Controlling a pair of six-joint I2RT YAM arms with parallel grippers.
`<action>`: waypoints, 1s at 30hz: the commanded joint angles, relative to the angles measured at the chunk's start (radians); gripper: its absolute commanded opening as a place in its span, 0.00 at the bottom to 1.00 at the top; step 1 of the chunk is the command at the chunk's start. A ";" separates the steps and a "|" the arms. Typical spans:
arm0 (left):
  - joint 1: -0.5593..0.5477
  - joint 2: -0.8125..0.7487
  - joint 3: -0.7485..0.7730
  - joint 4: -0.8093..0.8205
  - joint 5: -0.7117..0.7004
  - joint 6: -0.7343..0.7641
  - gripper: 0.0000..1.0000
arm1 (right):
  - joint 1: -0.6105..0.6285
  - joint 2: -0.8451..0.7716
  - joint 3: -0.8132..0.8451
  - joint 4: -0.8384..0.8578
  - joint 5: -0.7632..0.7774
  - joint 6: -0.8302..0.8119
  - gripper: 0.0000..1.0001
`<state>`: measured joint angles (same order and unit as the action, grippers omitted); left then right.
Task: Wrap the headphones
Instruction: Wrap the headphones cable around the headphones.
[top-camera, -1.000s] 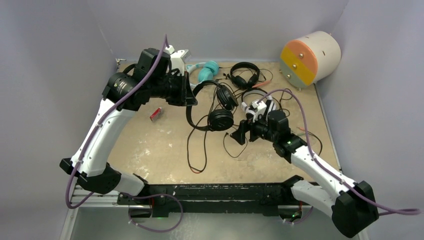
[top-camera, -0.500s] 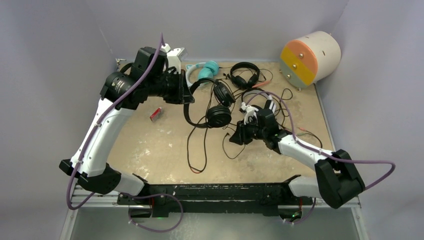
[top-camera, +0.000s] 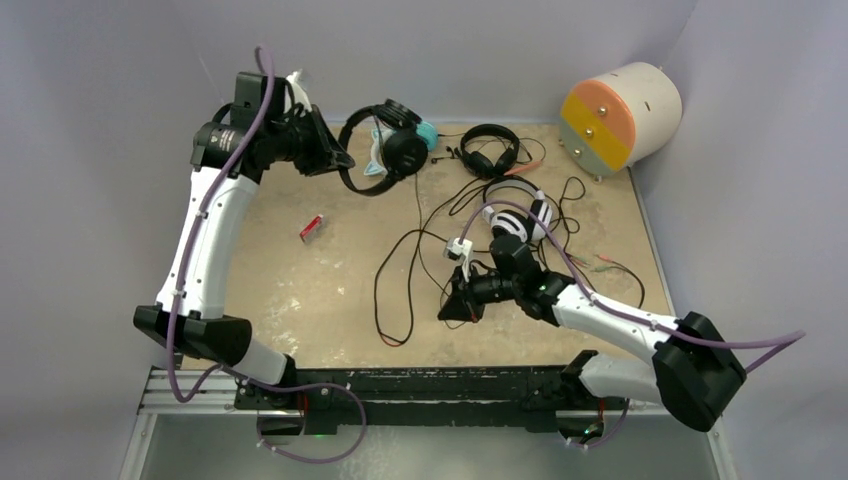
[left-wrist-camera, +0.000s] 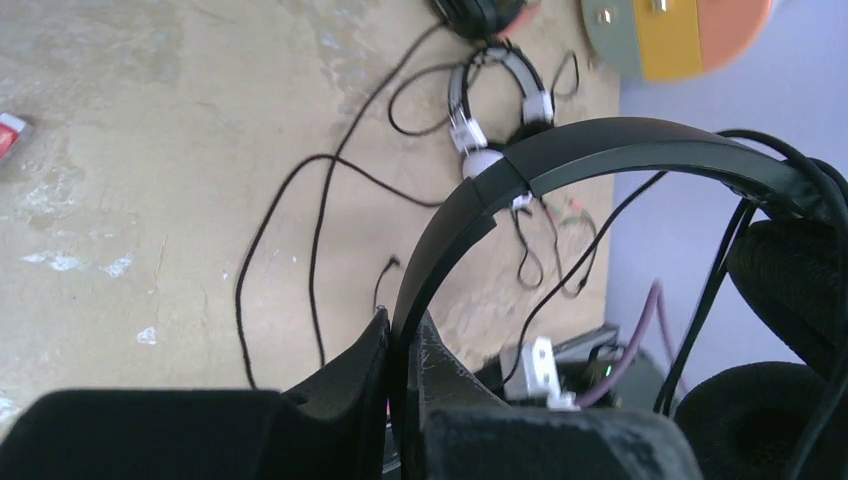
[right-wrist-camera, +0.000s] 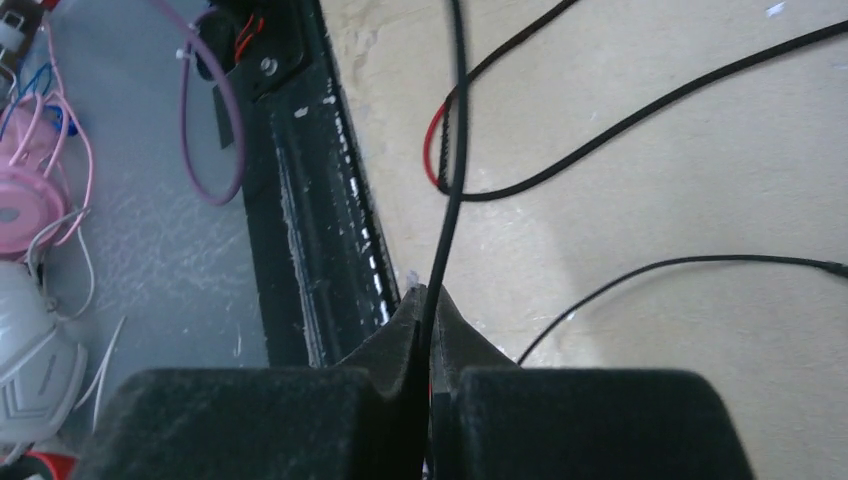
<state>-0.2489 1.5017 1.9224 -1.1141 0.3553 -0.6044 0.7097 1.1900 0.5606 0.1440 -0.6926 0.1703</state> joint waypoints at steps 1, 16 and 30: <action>0.103 0.009 -0.005 0.085 0.024 -0.224 0.00 | 0.053 -0.057 0.017 -0.112 -0.060 -0.048 0.00; 0.235 -0.018 -0.275 0.037 -0.557 -0.281 0.00 | 0.141 -0.198 0.264 -0.474 0.003 -0.028 0.00; -0.033 0.019 -0.577 0.060 -0.988 -0.262 0.00 | 0.134 0.010 0.808 -0.687 0.122 -0.085 0.00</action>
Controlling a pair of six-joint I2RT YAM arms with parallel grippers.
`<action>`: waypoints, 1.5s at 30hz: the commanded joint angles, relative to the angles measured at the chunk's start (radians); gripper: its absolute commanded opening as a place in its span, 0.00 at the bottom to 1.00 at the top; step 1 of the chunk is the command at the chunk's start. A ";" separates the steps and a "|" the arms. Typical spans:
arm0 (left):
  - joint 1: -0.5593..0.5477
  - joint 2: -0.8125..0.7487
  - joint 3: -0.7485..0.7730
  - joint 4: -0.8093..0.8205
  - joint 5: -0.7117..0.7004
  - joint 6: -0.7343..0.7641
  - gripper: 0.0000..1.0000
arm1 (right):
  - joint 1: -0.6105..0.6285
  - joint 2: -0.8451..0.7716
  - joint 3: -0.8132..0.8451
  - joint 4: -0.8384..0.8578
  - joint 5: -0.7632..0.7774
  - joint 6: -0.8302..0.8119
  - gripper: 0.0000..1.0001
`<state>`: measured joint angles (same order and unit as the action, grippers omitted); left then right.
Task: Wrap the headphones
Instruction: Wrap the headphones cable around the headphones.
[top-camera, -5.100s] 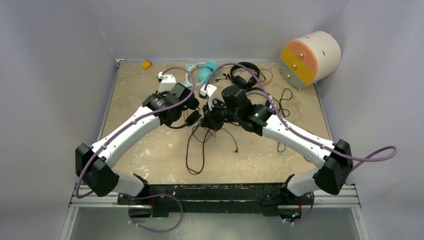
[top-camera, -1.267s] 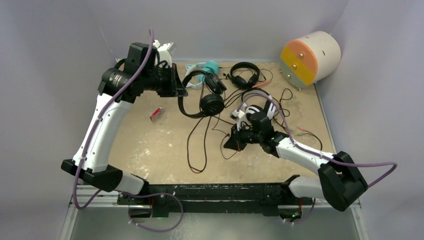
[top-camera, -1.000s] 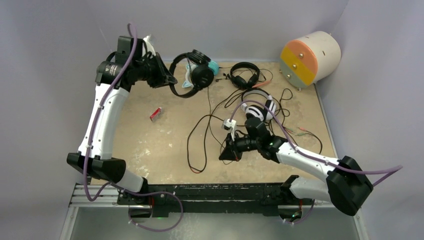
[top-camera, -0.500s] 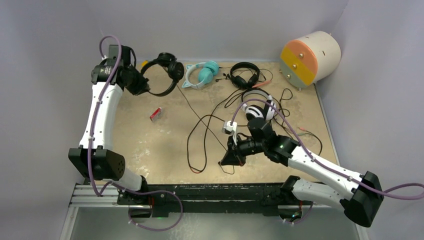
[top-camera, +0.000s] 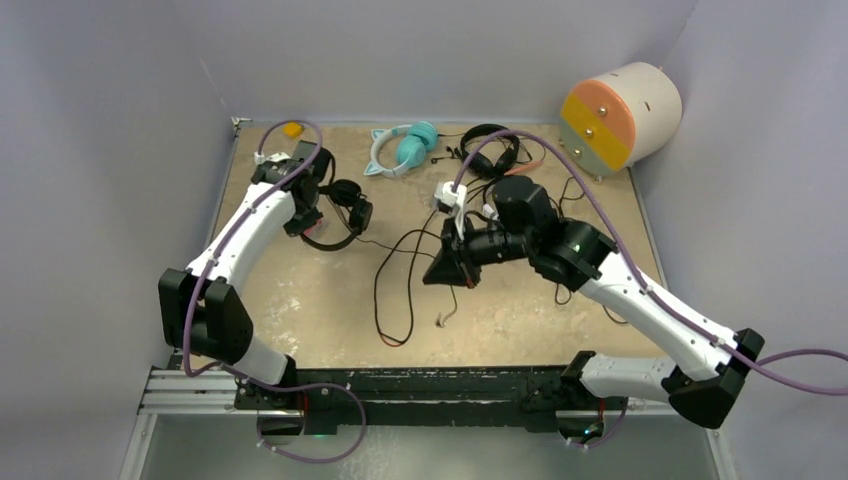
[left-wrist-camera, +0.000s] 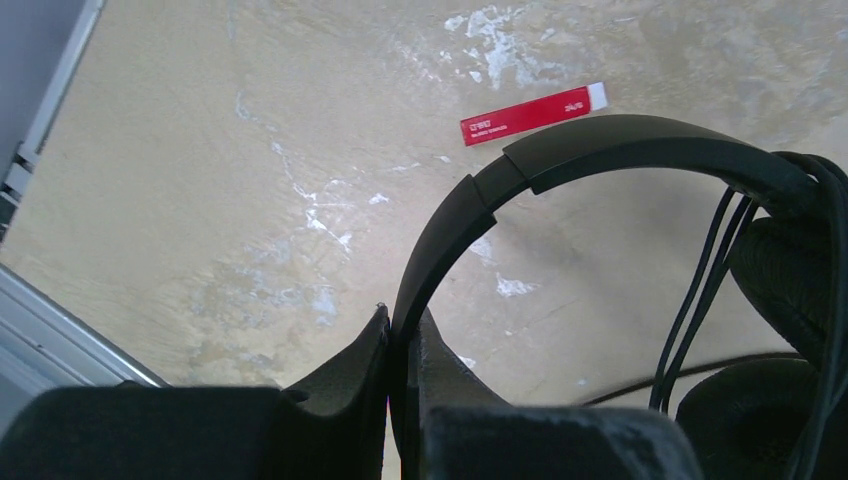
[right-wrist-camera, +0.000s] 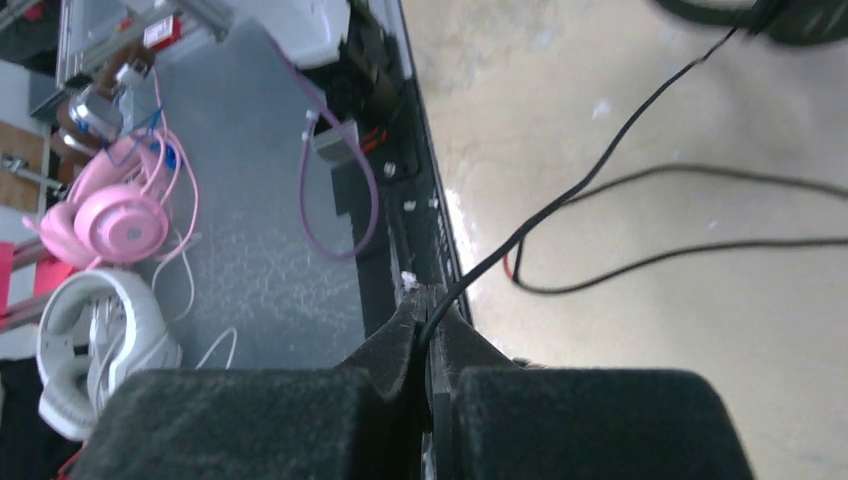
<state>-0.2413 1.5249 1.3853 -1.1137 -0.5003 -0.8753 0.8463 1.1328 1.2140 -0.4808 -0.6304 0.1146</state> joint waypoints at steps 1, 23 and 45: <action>-0.057 -0.010 -0.057 0.076 -0.141 0.022 0.00 | -0.014 0.093 0.187 -0.061 0.067 -0.028 0.00; -0.243 -0.120 -0.206 0.265 0.239 0.421 0.00 | -0.288 0.499 0.717 -0.206 0.154 -0.004 0.00; -0.478 -0.249 -0.225 0.320 0.503 0.491 0.00 | -0.413 0.569 0.530 -0.142 0.187 0.016 0.00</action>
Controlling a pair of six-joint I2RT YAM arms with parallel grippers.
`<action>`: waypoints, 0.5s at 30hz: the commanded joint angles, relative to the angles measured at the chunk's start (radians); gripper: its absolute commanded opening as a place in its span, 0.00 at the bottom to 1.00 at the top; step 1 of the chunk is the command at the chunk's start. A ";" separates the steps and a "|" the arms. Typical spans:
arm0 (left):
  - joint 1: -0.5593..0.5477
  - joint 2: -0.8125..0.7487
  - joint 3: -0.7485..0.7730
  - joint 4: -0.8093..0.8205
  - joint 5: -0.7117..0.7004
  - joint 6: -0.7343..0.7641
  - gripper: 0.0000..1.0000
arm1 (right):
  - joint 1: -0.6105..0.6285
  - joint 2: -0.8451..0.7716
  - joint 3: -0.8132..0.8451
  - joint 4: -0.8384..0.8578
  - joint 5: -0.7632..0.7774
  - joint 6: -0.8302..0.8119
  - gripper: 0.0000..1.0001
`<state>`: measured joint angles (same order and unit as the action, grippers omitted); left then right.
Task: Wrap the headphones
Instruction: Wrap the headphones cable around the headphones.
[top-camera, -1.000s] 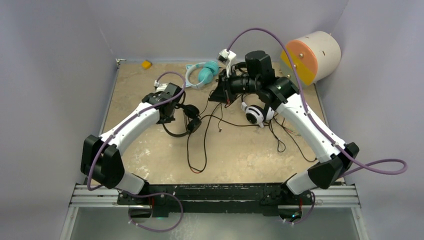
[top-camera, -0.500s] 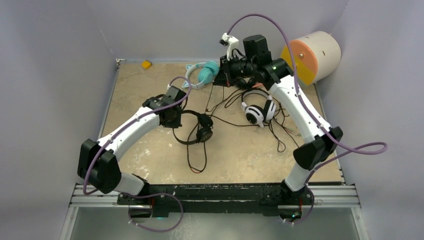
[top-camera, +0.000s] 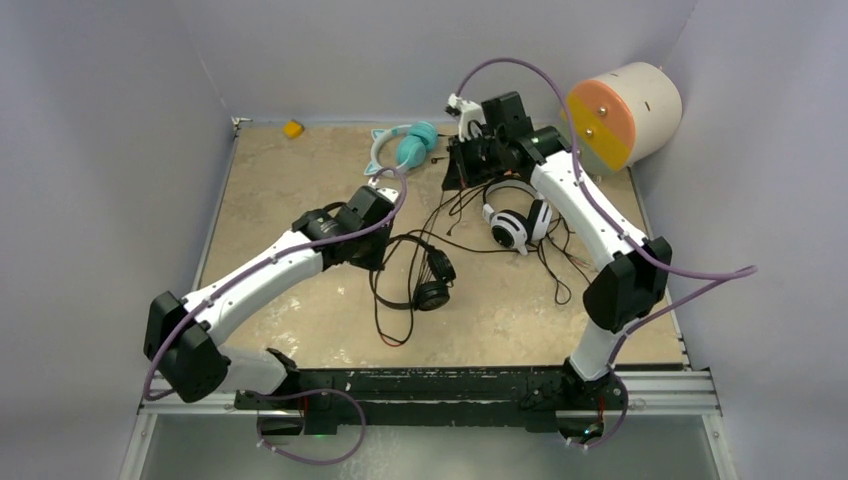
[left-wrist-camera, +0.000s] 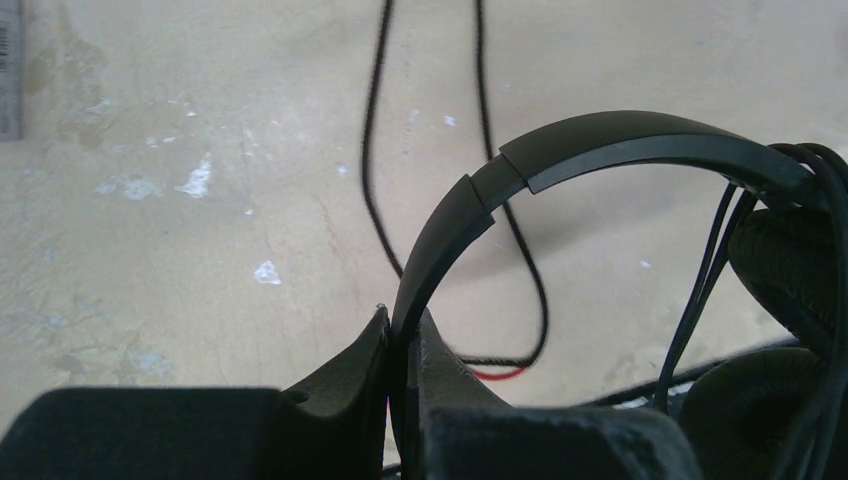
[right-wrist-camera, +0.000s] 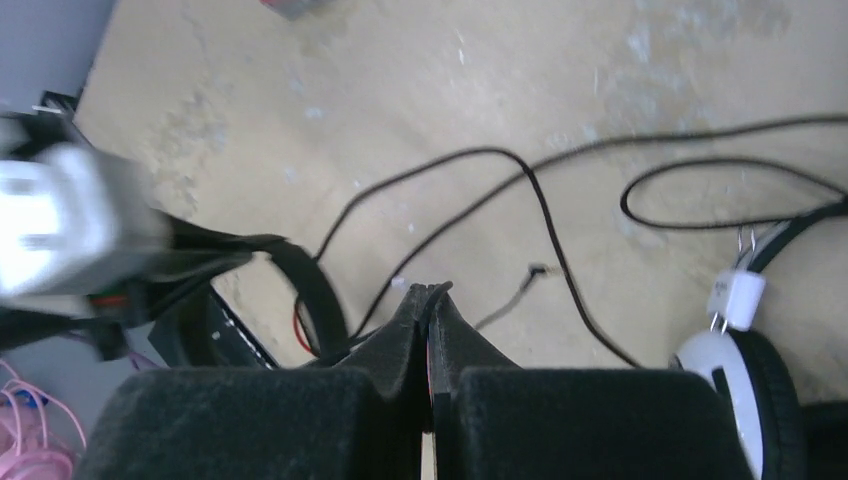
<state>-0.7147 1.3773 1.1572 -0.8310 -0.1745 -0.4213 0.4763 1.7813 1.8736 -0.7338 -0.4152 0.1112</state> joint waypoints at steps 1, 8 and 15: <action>-0.003 -0.120 0.000 0.044 0.233 0.036 0.00 | -0.047 -0.099 -0.184 0.151 -0.067 0.031 0.00; 0.081 -0.292 0.050 0.073 0.462 -0.045 0.00 | -0.050 -0.254 -0.562 0.475 -0.187 0.096 0.00; 0.234 -0.298 0.129 0.042 0.748 -0.128 0.00 | -0.050 -0.399 -0.791 0.637 -0.182 0.064 0.00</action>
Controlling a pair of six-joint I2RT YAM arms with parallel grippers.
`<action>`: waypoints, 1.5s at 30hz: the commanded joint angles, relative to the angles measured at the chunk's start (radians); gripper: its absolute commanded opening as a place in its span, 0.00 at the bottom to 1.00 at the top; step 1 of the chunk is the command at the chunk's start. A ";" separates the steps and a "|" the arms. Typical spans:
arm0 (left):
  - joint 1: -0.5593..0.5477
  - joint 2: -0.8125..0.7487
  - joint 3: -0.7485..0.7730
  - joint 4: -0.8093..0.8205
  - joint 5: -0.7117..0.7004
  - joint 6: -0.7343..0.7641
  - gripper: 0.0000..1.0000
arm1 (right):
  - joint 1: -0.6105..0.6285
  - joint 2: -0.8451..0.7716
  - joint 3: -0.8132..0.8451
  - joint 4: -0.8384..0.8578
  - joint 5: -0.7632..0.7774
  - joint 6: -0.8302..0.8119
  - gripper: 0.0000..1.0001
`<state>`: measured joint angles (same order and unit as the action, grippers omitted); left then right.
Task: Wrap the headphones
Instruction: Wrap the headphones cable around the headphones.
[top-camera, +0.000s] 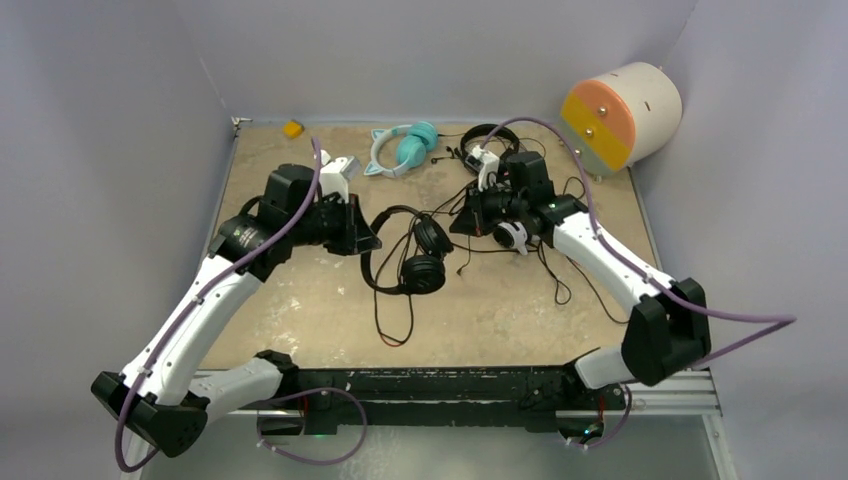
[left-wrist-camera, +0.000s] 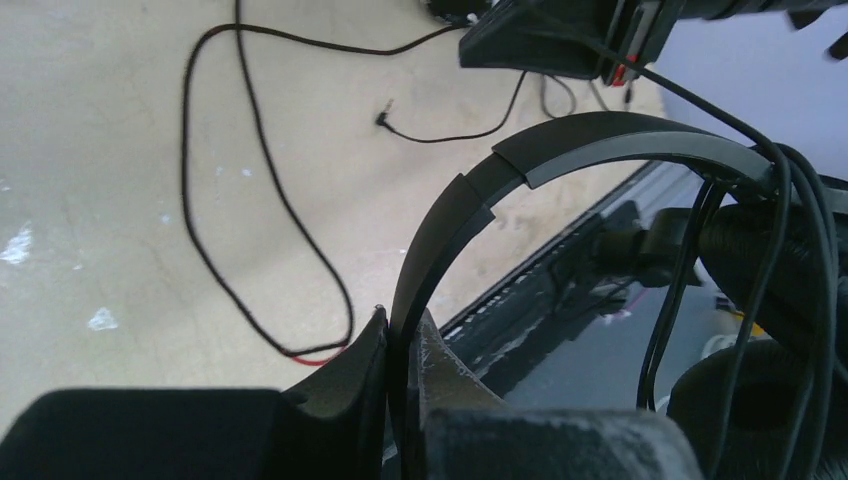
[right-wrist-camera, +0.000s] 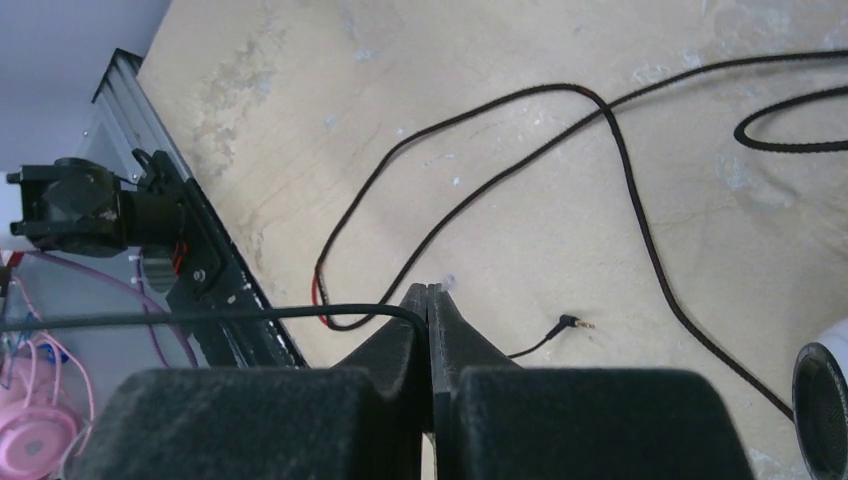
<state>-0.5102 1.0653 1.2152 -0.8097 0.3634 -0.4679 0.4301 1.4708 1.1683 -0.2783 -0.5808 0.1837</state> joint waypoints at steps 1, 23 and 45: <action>0.038 0.025 0.077 0.018 0.225 -0.099 0.00 | -0.004 -0.109 -0.114 0.209 -0.027 -0.013 0.00; 0.078 0.047 0.083 0.147 -0.046 -0.347 0.00 | 0.249 -0.125 -0.606 1.280 -0.361 0.362 0.10; 0.056 0.065 -0.123 0.162 -0.752 -0.276 0.00 | 0.484 -0.205 -0.354 0.818 -0.085 0.262 0.11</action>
<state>-0.4389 1.1175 1.1282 -0.7418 -0.3019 -0.7898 0.9092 1.2858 0.6926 0.7074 -0.7483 0.4885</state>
